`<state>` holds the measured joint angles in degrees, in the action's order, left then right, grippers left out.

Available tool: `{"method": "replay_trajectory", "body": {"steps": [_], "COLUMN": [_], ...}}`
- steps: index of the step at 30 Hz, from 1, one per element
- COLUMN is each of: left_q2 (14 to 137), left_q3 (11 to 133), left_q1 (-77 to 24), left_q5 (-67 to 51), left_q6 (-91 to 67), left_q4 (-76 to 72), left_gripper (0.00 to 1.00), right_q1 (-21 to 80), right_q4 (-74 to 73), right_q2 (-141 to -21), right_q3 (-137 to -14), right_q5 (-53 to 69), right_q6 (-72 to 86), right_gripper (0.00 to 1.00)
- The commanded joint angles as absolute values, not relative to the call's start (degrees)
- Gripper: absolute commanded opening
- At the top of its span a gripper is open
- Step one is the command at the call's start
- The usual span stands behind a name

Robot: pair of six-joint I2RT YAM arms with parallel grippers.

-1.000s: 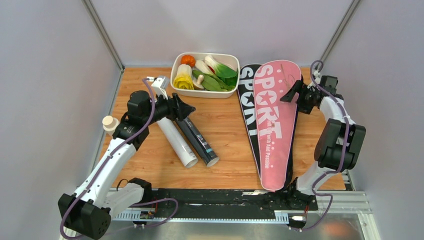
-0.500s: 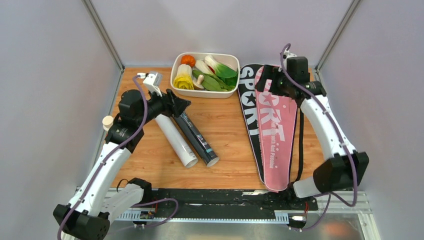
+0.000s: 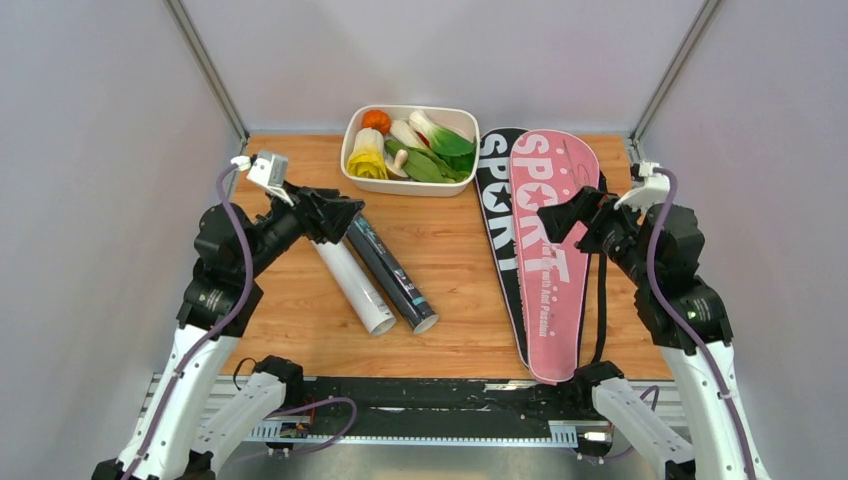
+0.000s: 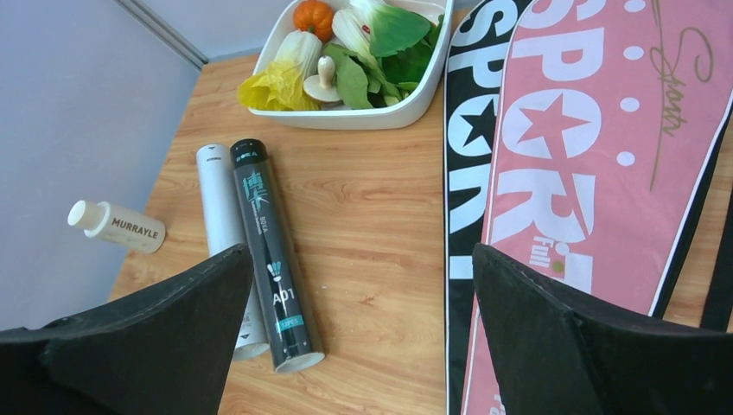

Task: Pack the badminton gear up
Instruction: Reset both arms

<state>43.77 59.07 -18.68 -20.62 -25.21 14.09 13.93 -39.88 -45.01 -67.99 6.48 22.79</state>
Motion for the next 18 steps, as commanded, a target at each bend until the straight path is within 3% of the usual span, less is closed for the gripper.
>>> {"method": "replay_trajectory", "body": {"steps": [1, 18], "left_q2": [39.35, 34.94], "left_q3": [58.3, 56.34], "left_q1": [-18.87, -18.89], "left_q5": [-16.78, -11.37], "left_q6": [-25.09, -24.8], "left_q4": [16.37, 17.91], "left_gripper": [0.73, 0.72], "right_q1": [13.89, 13.83], "right_q4": [-38.8, -37.76], "right_q2": [-40.42, -37.12], "right_q3": [-64.6, -63.2], "right_q5": [8.16, 6.61], "right_q6": [26.06, 26.91], "right_gripper": [1.0, 1.0]}}
